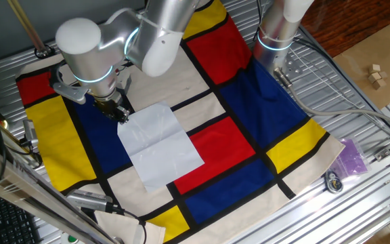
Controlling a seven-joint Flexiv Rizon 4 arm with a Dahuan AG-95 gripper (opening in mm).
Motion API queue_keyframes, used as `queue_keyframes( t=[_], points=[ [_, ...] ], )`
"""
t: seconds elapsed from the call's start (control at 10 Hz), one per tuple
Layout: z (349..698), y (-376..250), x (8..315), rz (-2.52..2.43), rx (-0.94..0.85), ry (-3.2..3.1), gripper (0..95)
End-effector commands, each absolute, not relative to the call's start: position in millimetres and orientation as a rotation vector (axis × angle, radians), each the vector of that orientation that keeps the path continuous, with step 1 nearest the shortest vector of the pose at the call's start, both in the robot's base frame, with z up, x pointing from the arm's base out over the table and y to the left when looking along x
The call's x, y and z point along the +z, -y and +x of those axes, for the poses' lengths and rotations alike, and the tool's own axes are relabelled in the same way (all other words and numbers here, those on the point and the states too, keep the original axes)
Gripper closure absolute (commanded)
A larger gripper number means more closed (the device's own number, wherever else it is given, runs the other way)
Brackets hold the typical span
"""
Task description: Flip over and spread out the paper that is laid flat on the table
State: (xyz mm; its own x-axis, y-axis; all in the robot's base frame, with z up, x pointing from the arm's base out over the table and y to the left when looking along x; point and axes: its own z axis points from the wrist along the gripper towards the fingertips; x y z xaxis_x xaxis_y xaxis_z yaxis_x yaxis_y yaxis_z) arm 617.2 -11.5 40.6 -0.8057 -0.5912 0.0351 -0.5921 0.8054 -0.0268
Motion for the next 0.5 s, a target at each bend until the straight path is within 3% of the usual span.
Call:
queue_keyframes(
  t=[0.1,0.2,0.5],
  points=[
    [619,12,38,0.966,0.057,2.961,57.0],
    [620,12,31,0.962,0.059,2.961,76.0],
    [621,13,23,0.953,0.062,2.967,76.0]
  ],
)
